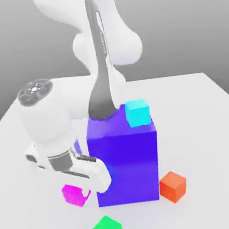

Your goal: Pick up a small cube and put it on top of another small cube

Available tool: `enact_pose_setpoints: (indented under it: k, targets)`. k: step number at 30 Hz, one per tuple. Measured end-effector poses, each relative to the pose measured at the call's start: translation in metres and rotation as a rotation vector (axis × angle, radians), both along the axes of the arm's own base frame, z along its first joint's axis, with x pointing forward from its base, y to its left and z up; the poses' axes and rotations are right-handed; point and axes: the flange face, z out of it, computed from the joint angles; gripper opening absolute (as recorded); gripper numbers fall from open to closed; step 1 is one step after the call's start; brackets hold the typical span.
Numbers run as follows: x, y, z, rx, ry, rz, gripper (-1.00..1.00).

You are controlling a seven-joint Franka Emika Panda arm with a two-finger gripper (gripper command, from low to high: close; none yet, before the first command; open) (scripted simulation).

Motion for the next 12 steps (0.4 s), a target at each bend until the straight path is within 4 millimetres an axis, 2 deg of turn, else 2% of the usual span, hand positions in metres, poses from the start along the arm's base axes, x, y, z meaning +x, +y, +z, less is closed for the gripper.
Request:
enact_pose_setpoints:
  k: [3, 4, 6, 9, 10, 12]
  targets:
    - [0.032, 0.031, 0.027, -0.027, -0.070, 0.246, -1.00]
    - [0.037, 0.036, 0.027, -0.033, -0.084, 0.285, -1.00]
    - [0.042, 0.039, 0.014, -0.038, -0.096, 0.313, -1.00]
    - [0.042, 0.041, -0.019, -0.040, -0.097, 0.322, -1.00]
    - [0.042, 0.041, -0.026, -0.040, -0.096, 0.324, 1.00]
    - [0.042, 0.041, -0.026, -0.040, -0.096, 0.324, 1.00]
